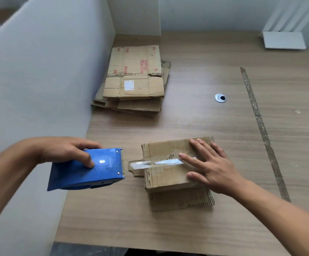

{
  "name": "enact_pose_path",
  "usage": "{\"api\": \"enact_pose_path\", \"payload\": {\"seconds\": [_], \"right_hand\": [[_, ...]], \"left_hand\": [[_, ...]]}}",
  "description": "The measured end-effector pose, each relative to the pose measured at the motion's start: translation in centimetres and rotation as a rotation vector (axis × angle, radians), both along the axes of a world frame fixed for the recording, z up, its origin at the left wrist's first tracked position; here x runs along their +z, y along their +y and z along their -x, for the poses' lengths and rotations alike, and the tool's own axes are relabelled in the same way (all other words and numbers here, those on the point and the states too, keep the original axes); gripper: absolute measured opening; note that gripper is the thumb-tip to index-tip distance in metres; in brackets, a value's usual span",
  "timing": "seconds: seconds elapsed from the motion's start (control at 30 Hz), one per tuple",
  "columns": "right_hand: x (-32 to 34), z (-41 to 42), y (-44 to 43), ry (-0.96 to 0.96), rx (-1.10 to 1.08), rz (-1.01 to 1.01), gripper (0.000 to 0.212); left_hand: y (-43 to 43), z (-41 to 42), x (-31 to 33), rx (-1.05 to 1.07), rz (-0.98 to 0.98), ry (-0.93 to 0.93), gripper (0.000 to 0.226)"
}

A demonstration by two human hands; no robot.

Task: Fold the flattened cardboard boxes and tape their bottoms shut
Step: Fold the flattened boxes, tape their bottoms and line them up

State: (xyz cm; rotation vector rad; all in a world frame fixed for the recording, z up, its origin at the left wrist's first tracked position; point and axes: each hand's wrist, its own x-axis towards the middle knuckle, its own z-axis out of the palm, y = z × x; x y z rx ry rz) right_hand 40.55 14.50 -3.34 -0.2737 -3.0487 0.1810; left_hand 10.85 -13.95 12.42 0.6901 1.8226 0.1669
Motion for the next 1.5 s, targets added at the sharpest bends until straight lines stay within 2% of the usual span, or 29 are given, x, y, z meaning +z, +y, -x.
{"api": "enact_pose_path", "payload": {"seconds": [0.23, 0.93, 1.03, 1.1, 1.2, 1.3, 1.4, 1.5], "right_hand": [[0.0, 0.1, -0.2, 0.023, -0.022, 0.004, 0.057], [0.3, 0.0, -0.2, -0.033, -0.018, 0.025, 0.053], [0.2, 0.0, -0.1, -0.058, -0.010, 0.062, 0.053], [0.3, 0.0, 0.0, -0.036, -0.035, 0.166, 0.054], [0.6, 0.0, -0.3, 0.073, -0.242, 0.454, 0.066], [1.4, 0.4, -0.9, 0.130, -0.592, 0.555, 0.088], [2.9, 1.2, -1.5, -0.122, -0.849, 0.642, 0.108], [3.8, 2.2, -2.9, -0.224, -0.959, 0.663, 0.131]], "left_hand": [[0.1, 0.2, 0.5, -0.039, -0.001, 0.010, 0.040], [2.6, 0.1, -4.7, -0.133, 0.131, 0.145, 0.040], [3.2, -0.7, -5.9, -0.127, 0.119, 0.172, 0.038], [3.7, -1.5, -6.7, -0.123, 0.095, 0.189, 0.036], [4.5, -2.6, -7.4, -0.132, 0.062, 0.196, 0.026], [4.7, -2.7, -7.6, -0.119, 0.035, 0.189, 0.033], [5.0, -2.8, -7.6, -0.126, 0.007, 0.201, 0.037], [5.3, -3.6, -7.9, -0.131, -0.010, 0.215, 0.032]]}}
